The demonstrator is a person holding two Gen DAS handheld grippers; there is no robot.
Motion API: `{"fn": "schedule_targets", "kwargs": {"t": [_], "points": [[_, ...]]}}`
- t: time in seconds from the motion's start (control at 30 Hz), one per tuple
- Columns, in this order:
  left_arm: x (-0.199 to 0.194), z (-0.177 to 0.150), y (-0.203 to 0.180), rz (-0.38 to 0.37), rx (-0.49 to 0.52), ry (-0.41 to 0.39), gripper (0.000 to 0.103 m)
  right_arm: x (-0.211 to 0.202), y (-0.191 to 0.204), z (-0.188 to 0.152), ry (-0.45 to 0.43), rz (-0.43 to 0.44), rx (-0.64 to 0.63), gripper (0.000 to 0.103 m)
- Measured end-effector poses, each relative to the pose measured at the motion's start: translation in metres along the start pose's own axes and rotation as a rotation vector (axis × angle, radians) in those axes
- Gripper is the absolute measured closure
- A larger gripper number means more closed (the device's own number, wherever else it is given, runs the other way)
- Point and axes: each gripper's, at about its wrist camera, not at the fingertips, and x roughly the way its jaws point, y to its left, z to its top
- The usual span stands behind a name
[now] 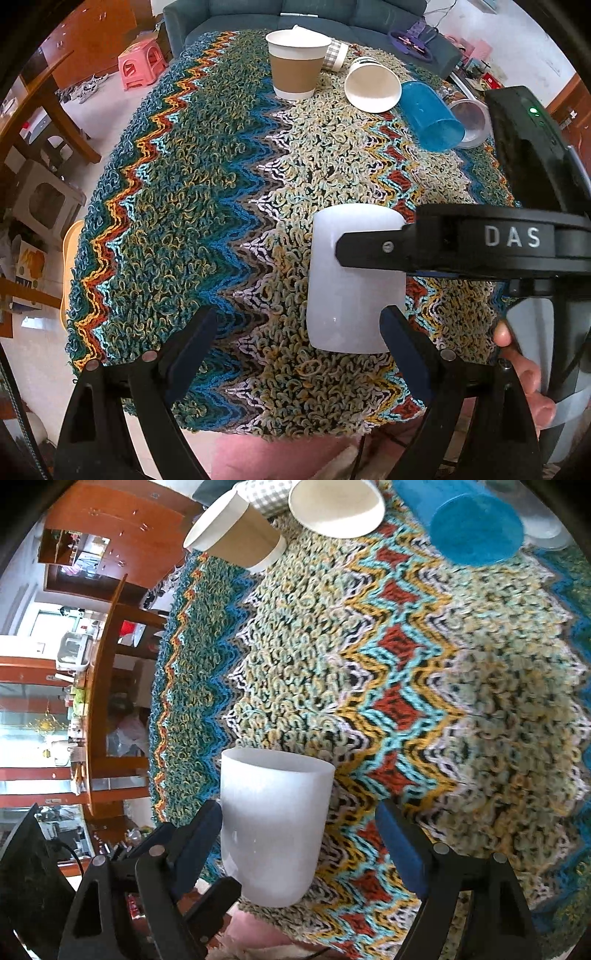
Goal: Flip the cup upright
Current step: 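Grasp the white cup with the right gripper while the left gripper releases it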
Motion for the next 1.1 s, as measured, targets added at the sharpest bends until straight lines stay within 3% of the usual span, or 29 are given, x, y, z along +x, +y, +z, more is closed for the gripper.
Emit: {"fn": "schedule_targets", "kwargs": {"t": [0.5,0.57,0.63,0.7,0.9,1.1], "points": [[0.0,-0.001,0.009,-0.007,-0.018,0.001,0.011,0.021,0.013,0.009,0.055,0.01,-0.038,0.017],[0.0,-0.001,0.009,-0.004,-0.018,0.0,0.011,0.019,0.012,0.009,0.051,0.01,-0.034,0.02],[0.0,0.0,0.009,-0.003,-0.016,0.001,0.011,0.018,0.011,0.008,0.056,0.017,-0.04,0.037],[-0.001,0.0,0.009,-0.002,-0.014,0.001,0.011,0.017,0.009,0.007,0.074,0.033,-0.039,0.037],[-0.002,0.0,0.003,-0.003,0.006,0.0,0.011,0.003,0.007,0.0,0.044,0.011,-0.071,0.037],[-0.004,0.002,-0.004,-0.003,0.025,-0.005,0.011,-0.022,0.009,-0.006,-0.064,-0.053,-0.124,0.037]]}}
